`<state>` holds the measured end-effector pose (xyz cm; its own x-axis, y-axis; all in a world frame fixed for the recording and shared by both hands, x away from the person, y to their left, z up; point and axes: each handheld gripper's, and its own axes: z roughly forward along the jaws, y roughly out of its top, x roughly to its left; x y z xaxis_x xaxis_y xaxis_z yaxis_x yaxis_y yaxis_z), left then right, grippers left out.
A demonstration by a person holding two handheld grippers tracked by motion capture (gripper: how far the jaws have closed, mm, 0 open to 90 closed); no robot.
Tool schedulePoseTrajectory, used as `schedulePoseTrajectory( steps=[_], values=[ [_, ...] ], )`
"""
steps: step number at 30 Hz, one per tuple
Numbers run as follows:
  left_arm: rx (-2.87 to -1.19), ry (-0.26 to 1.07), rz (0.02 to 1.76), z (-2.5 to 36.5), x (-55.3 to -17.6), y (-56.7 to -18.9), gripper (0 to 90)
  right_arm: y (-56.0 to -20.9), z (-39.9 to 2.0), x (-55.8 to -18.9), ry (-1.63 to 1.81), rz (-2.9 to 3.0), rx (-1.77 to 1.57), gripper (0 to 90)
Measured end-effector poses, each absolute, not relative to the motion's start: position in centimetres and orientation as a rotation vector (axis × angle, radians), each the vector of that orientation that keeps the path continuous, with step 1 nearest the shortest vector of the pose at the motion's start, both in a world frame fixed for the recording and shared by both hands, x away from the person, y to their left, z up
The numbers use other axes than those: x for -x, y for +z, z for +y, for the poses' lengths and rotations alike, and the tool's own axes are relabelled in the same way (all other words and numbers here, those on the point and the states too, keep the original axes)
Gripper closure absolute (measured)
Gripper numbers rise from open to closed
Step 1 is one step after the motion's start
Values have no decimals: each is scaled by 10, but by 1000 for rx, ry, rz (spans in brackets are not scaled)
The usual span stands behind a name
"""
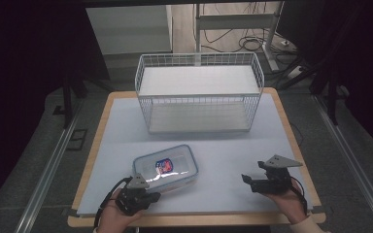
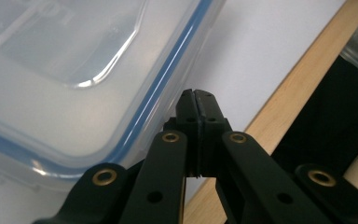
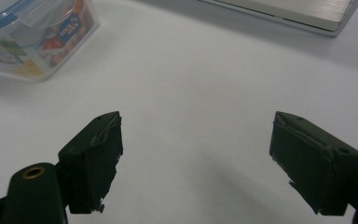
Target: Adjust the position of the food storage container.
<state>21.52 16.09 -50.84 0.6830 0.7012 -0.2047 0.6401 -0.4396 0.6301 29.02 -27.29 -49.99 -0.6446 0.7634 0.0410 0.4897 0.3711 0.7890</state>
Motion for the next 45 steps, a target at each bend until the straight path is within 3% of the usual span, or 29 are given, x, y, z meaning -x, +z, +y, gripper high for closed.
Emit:
schedulePoseTrajectory(
  steps=[23, 35, 40, 45],
  values=[
    [-2087, 100, 1087, 188, -230, -505, 900, -502, -271, -291, 1147, 2312, -1099, 174],
    [-1881, 259, 1162, 243, -228, -462, 900, -500, -272, -290, 1155, 2306, -1099, 173],
    [-1850, 319, 1302, 270, -246, -478, 900, -501, -271, -290, 1154, 2308, -1099, 173],
    [-1862, 236, 1374, 278, -266, -507, 900, -502, -270, -290, 1149, 2314, -1100, 173]
  ],
)
